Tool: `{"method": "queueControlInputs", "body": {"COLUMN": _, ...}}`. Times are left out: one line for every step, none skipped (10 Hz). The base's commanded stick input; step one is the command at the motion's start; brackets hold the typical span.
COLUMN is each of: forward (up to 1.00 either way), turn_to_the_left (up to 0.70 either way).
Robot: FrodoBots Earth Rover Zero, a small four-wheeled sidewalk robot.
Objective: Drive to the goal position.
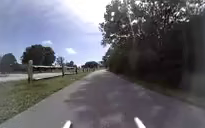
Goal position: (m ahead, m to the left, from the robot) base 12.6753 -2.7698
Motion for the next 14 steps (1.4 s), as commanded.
{"method": "queueControlInputs", "body": {"forward": 0.5, "turn_to_the_left": 0.0}}
{"method": "queueControlInputs", "body": {"forward": 0.5, "turn_to_the_left": 0.0}}
{"method": "queueControlInputs", "body": {"forward": 0.5, "turn_to_the_left": 0.0}}
{"method": "queueControlInputs", "body": {"forward": 0.5, "turn_to_the_left": 0.0}}
{"method": "queueControlInputs", "body": {"forward": 0.5, "turn_to_the_left": 0.0}}
{"method": "queueControlInputs", "body": {"forward": 0.5, "turn_to_the_left": 0.0}}
{"method": "queueControlInputs", "body": {"forward": 0.5, "turn_to_the_left": 0.0}}
{"method": "queueControlInputs", "body": {"forward": 0.5, "turn_to_the_left": 0.0}}
{"method": "queueControlInputs", "body": {"forward": 0.5, "turn_to_the_left": 0.0}}
{"method": "queueControlInputs", "body": {"forward": 0.5, "turn_to_the_left": 0.0}}
{"method": "queueControlInputs", "body": {"forward": 0.5, "turn_to_the_left": 0.0}}
{"method": "queueControlInputs", "body": {"forward": 0.5, "turn_to_the_left": 0.0}}
{"method": "queueControlInputs", "body": {"forward": 0.5, "turn_to_the_left": 0.0}}
{"method": "queueControlInputs", "body": {"forward": 0.5, "turn_to_the_left": 0.0}}
